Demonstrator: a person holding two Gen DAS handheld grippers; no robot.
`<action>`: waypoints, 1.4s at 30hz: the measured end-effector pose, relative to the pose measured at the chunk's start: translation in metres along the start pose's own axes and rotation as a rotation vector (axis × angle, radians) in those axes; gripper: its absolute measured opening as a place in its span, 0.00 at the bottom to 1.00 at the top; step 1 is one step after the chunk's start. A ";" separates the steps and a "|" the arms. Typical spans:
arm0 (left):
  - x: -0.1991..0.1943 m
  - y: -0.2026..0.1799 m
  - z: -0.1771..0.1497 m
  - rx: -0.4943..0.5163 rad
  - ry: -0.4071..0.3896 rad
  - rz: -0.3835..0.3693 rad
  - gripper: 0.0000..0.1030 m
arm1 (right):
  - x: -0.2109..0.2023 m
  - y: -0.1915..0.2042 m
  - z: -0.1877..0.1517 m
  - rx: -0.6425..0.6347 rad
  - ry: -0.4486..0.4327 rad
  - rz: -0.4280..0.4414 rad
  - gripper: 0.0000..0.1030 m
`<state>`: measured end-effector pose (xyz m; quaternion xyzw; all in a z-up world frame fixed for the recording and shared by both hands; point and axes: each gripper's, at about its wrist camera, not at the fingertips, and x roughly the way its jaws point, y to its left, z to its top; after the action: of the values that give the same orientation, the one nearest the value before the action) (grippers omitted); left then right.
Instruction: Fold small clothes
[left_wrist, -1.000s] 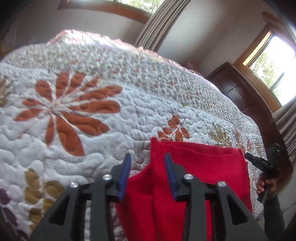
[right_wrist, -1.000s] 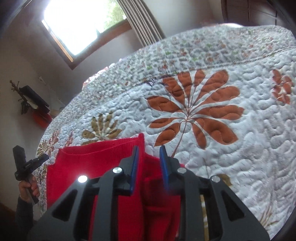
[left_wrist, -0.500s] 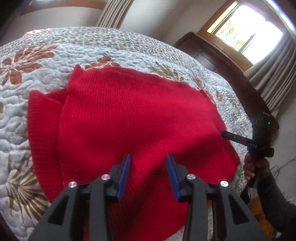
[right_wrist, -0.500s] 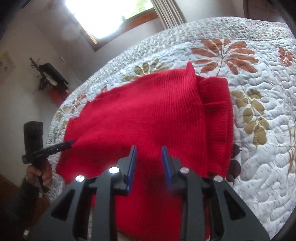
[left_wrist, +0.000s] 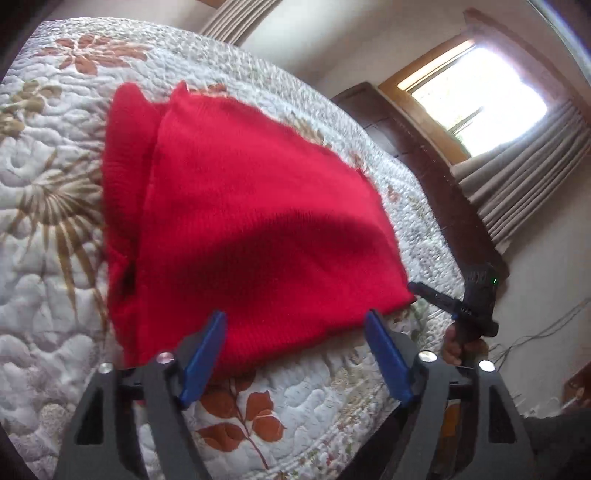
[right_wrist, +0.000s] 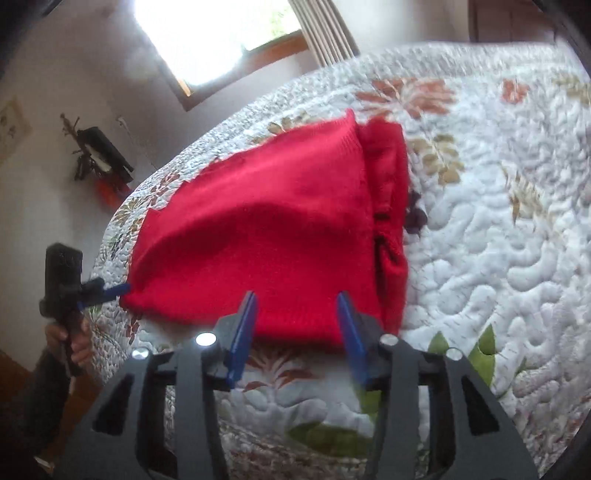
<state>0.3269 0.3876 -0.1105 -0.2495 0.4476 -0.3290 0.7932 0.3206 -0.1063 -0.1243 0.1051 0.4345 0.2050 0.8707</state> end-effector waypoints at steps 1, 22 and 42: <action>-0.010 0.003 0.008 -0.005 -0.021 0.009 0.89 | -0.009 0.024 -0.002 -0.090 -0.024 -0.045 0.58; 0.073 0.104 0.135 -0.237 0.237 -0.031 0.93 | 0.174 0.308 -0.097 -1.110 -0.160 -0.440 0.62; 0.094 0.122 0.144 -0.306 0.269 0.092 0.19 | 0.233 0.371 -0.063 -1.082 -0.158 -0.424 0.18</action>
<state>0.5256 0.4126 -0.1778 -0.3000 0.6052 -0.2512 0.6933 0.2968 0.3299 -0.1944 -0.4285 0.2134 0.2104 0.8524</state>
